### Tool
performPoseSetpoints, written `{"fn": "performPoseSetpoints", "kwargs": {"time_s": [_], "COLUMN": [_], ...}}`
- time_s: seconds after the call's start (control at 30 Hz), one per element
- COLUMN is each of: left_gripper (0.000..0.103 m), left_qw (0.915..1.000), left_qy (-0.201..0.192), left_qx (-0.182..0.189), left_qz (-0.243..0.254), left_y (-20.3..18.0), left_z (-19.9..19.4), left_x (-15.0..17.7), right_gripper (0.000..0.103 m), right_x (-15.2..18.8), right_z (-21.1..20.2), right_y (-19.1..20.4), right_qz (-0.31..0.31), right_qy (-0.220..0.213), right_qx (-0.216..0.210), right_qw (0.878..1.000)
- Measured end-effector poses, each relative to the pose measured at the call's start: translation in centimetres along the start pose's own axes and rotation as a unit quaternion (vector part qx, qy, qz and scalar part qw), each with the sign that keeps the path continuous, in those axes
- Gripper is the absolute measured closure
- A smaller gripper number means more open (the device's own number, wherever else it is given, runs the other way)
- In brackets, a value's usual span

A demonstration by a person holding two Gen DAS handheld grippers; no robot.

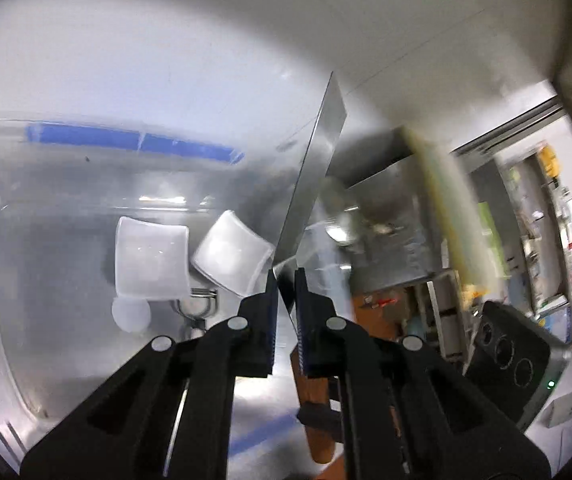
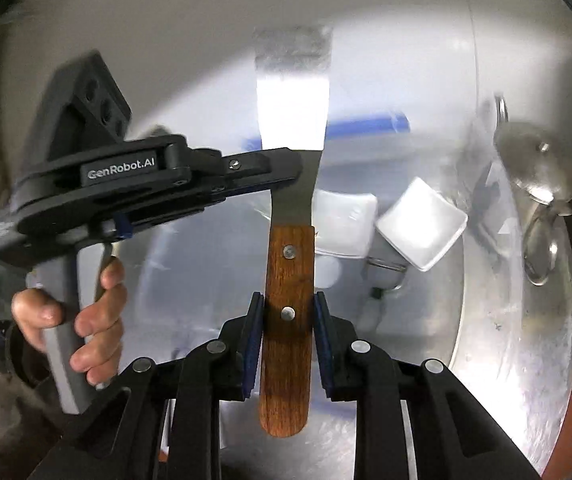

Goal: Organize utensils
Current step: 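Carry the spatula into the clear box and open the right tool, then close the right tool on the handle of the white rice paddle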

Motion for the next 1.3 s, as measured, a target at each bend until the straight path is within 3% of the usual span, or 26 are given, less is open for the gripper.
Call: {"fn": "performPoseSetpoints", "kwargs": {"time_s": [0.17, 0.33, 0.43, 0.5, 0.53, 0.57, 0.6, 0.67, 0.7, 0.77, 0.83, 0.93, 1.1, 1.23, 1.3], "left_gripper": [0.096, 0.095, 0.093, 0.092, 0.088, 0.075, 0.054, 0.033, 0.032, 0.029, 0.022, 0.02, 0.02, 0.02, 0.02], "left_qw": [0.9957, 0.9862, 0.9826, 0.9828, 0.984, 0.9859, 0.9869, 0.985, 0.9799, 0.9592, 0.9412, 0.9147, 0.8995, 0.8874, 0.886], "left_qy": [0.076, 0.136, 0.145, 0.127, 0.111, 0.085, 0.061, -0.006, -0.038, -0.089, -0.126, -0.151, -0.118, -0.088, -0.08], "left_qx": [-0.036, -0.076, -0.112, -0.134, -0.138, -0.137, -0.136, -0.136, -0.145, -0.204, -0.254, -0.338, -0.411, -0.449, -0.455], "left_qz": [-0.039, -0.057, -0.026, 0.005, 0.022, 0.045, 0.063, 0.106, 0.132, 0.174, 0.183, 0.162, 0.089, 0.052, 0.038], "left_y": [5.7, 9.1, 9.7, 9.3, 8.8, 7.8, 6.9, 4.8, 4.0, 3.9, 5.0, 8.4, 15.7, 19.0, 20.0], "left_z": [6.6, 10.0, 9.9, 8.6, 7.5, 5.6, 3.8, -1.0, -3.3, -8.0, -11.7, -16.7, -21.2, -21.8, -22.3], "left_x": [2.4, 5.0, 5.7, 5.3, 4.9, 4.5, 4.1, 3.5, 3.3, 4.0, 5.1, 8.7, 15.4, 20.0, 21.7], "right_gripper": [0.077, 0.077, 0.072, 0.071, 0.07, 0.067, 0.062, 0.062, 0.058, 0.046, 0.036, 0.031, 0.03, 0.03, 0.03], "right_x": [1.2, 2.8, 2.8, 1.9, 1.6, 1.3, 1.2, 1.8, 2.4, 4.9, 8.3, 11.5, 17.7, 19.9, 20.9], "right_z": [6.5, 9.5, 9.9, 8.8, 8.0, 6.3, 4.5, 1.4, 0.0, -1.6, -1.8, -1.3, 3.3, 6.6, 8.1], "right_y": [-4.4, -6.1, -6.4, -5.9, -5.3, -4.3, -3.4, -1.0, 0.5, 3.8, 6.8, 8.6, 11.0, 11.4, 11.9], "right_qz": [0.054, 0.058, 0.022, -0.012, -0.022, -0.037, -0.049, -0.072, -0.082, -0.109, -0.144, -0.16, -0.193, -0.211, -0.211], "right_qy": [0.074, 0.125, 0.126, 0.095, 0.081, 0.059, 0.035, 0.0, -0.009, -0.017, -0.008, 0.021, 0.074, 0.082, 0.086], "right_qx": [0.015, 0.047, 0.099, 0.127, 0.13, 0.13, 0.129, 0.11, 0.097, 0.073, 0.062, 0.058, 0.066, 0.094, 0.098], "right_qw": [0.996, 0.989, 0.987, 0.987, 0.988, 0.989, 0.99, 0.991, 0.992, 0.991, 0.988, 0.985, 0.976, 0.97, 0.969]}}
Point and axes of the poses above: each gripper's, at about its wrist camera, not at the fingertips, and z roughly the way its jaws point, y to its left, x to its underside, the point moved 10 cm from there along z, roughly the way its jaws point, and after that the axes turned 9 degrees about -y, right-handed, at the moved point
